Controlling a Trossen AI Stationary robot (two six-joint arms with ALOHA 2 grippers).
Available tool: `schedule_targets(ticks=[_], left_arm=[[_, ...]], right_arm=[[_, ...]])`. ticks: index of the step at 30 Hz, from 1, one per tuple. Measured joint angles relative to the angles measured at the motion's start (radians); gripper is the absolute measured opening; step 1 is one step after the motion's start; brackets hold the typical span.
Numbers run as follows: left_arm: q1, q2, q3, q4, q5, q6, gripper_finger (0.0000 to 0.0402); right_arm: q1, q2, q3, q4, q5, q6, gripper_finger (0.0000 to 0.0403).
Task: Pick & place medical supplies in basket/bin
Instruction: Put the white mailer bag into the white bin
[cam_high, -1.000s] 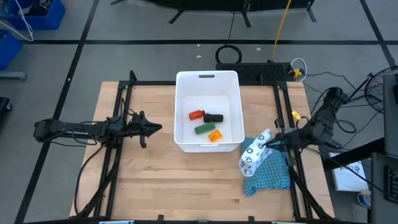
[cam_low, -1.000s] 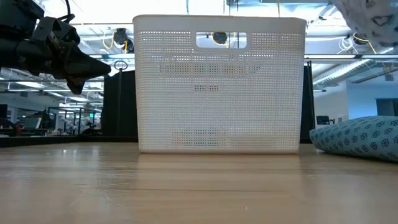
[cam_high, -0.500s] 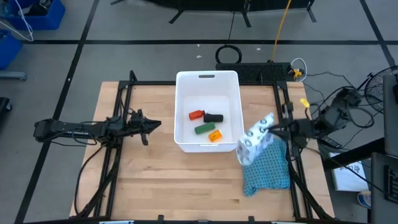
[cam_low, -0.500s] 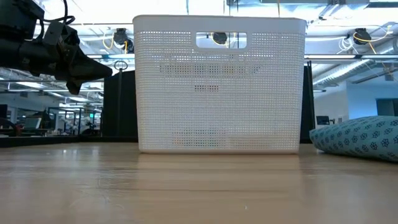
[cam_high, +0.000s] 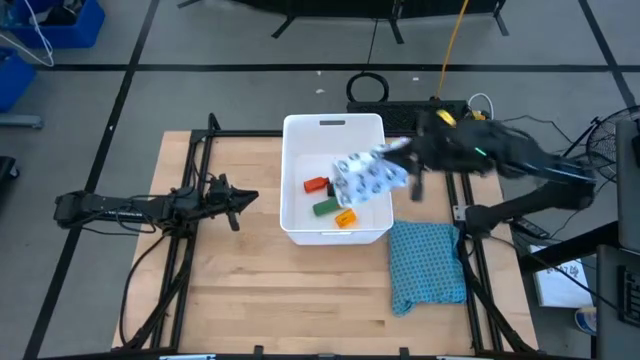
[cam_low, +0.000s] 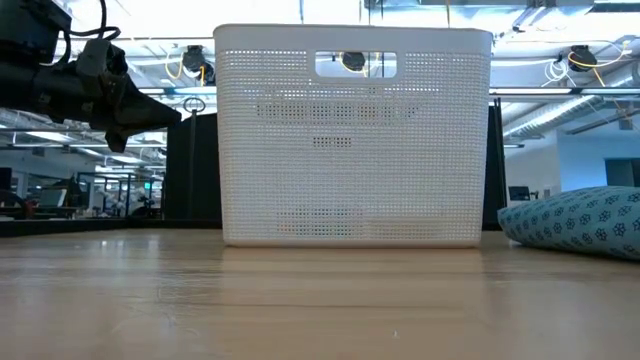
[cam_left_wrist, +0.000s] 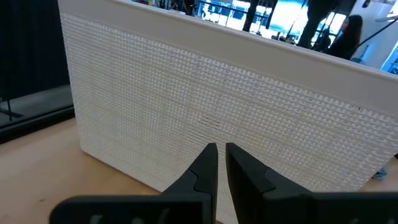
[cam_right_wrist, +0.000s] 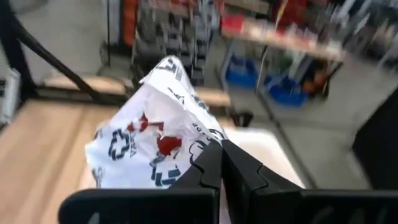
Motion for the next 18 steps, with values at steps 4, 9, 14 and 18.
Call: schedule_targets(ticks=[4, 9, 14, 18], left_arm=[[0.0, 0.0, 0.0, 0.0, 0.008, -0.007, 0.0035], [0.0, 0.0, 0.0, -0.001, 0.053, -0.007, 0.0035], [0.0, 0.0, 0.0, -0.012, 0.065, -0.008, 0.0035], [0.0, 0.0, 0.0, -0.022, 0.064, -0.008, 0.0035]], right_arm=[[-0.256, 0.12, 0.039, -0.046, -0.218, -0.001, 0.0], [-0.471, 0.275, 0.042, -0.039, -0.38, -0.026, 0.0], [-0.538, 0.423, 0.041, -0.005, -0.472, -0.086, 0.0], [-0.537, 0.5, 0.041, 0.009, -0.477, -0.131, 0.0]])
